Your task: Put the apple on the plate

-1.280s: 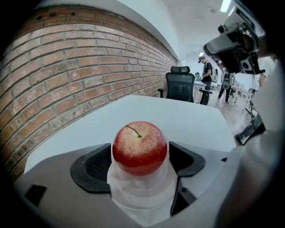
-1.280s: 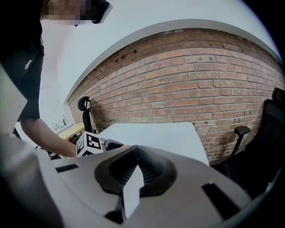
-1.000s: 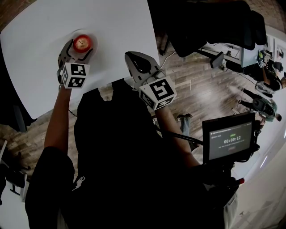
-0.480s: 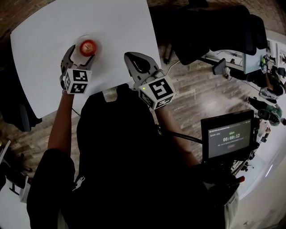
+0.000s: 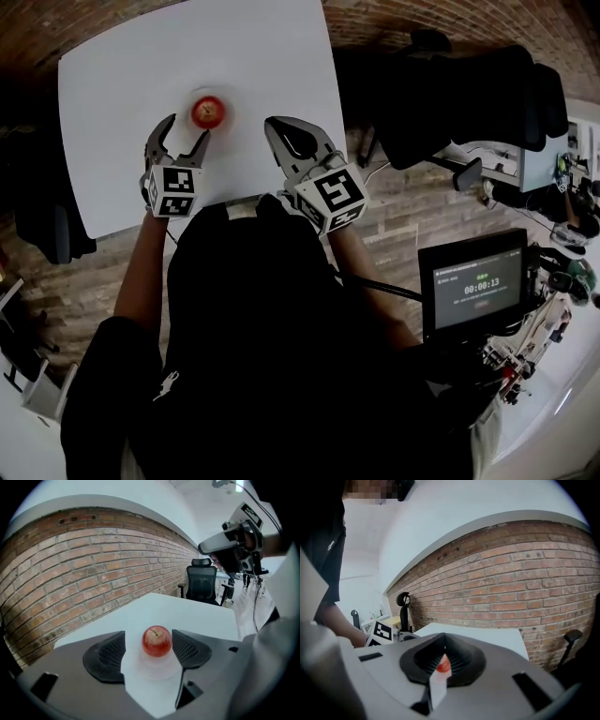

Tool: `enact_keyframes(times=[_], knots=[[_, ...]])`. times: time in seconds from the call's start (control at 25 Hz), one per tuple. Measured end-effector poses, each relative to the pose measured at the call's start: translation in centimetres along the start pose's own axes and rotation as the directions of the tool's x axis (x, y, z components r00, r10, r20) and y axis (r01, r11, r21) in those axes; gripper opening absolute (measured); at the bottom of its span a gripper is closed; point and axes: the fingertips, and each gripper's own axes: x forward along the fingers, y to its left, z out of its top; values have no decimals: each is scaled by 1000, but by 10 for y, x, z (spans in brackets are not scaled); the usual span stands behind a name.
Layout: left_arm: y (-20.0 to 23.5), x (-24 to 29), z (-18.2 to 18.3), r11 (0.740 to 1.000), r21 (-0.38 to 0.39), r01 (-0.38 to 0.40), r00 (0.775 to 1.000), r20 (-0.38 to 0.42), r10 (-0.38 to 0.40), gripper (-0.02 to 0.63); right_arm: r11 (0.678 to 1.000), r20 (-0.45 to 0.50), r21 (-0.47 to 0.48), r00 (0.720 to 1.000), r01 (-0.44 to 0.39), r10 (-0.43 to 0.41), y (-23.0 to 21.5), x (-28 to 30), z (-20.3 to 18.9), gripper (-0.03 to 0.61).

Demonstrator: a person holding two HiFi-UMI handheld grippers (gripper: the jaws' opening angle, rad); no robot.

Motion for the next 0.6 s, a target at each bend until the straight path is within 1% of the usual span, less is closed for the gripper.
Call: enact_keyframes(times=[0.2, 0.4, 0.48, 0.6], knots=[[7, -19, 3, 997, -12, -76, 996, 36, 77, 255, 998, 35, -31, 998, -59, 60, 4, 5, 4, 3], [13, -43, 5, 992, -46, -116, 992, 50, 118, 190, 993, 51, -63, 993, -102, 105, 13, 11, 10, 3], [16, -53, 11, 989, -63, -131, 989, 63, 135, 169, 990, 58, -71, 991, -119, 123, 17, 13, 14, 3], [21, -72, 25, 983, -89, -160, 980, 104, 169, 121, 986, 63, -86, 987, -140, 146, 23, 17, 18, 3]])
